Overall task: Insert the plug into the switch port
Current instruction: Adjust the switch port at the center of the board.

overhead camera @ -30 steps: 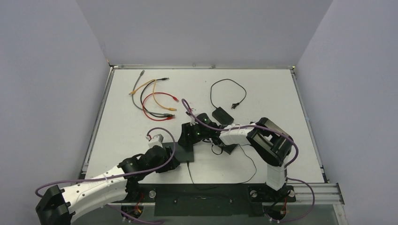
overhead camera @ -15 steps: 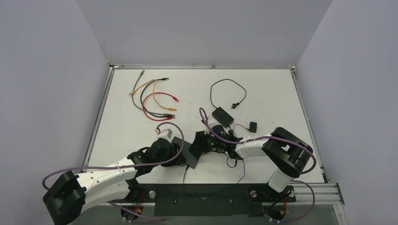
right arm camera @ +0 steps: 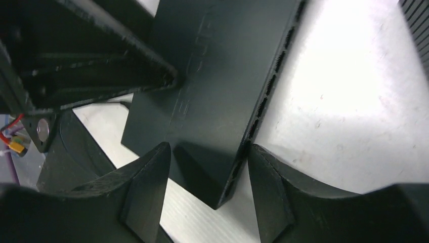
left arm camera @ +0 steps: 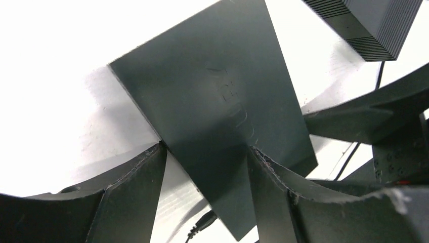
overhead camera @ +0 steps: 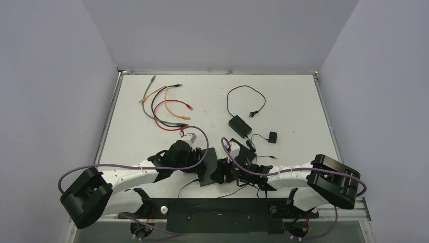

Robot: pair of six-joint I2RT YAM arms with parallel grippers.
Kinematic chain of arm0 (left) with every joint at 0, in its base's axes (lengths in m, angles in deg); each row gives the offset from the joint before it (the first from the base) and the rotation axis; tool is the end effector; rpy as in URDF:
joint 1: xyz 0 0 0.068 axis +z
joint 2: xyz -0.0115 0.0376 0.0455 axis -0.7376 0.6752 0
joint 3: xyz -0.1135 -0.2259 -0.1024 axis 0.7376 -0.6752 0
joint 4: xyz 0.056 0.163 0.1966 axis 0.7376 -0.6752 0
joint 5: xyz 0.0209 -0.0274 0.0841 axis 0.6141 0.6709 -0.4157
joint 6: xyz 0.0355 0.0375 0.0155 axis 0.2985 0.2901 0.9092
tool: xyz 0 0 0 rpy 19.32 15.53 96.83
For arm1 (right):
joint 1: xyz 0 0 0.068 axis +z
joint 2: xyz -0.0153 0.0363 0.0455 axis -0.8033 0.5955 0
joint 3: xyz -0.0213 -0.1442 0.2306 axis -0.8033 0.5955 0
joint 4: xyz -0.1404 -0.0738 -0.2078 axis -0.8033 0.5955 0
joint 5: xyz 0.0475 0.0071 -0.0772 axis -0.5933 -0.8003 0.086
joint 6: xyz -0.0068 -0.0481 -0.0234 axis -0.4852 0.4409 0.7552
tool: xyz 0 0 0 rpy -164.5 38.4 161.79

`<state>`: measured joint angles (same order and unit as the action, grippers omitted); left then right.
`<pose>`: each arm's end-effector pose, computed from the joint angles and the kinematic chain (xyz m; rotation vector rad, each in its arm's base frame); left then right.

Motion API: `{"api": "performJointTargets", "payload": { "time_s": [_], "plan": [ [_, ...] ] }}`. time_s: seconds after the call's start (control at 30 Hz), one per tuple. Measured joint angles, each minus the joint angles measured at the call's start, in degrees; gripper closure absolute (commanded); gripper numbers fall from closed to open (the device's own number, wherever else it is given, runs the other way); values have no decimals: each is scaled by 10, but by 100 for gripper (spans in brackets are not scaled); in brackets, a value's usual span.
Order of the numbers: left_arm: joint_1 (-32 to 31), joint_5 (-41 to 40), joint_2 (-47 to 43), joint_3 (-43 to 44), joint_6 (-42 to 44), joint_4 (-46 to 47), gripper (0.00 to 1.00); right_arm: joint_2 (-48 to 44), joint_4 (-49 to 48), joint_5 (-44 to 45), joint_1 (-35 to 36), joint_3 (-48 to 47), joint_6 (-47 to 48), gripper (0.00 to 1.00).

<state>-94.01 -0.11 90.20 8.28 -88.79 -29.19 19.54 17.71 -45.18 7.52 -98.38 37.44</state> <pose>0.1452 -0.1542 0.1499 0.1127 2.5017 -0.7307 0.1155 0.2140 0.1325 -0.4514 2.3354 1.0477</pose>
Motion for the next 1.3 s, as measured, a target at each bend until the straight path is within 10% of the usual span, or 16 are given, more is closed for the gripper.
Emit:
{"api": "performJointTargets", "payload": {
  "time_s": [0.7,1.3],
  "plan": [
    [17,84,58,20,68,69,44,-37,47,65,109,5,-18,46],
    [57,23,-112,24,19,-61,40,-287,267,247,100,-22,75,37]
  ]
}}
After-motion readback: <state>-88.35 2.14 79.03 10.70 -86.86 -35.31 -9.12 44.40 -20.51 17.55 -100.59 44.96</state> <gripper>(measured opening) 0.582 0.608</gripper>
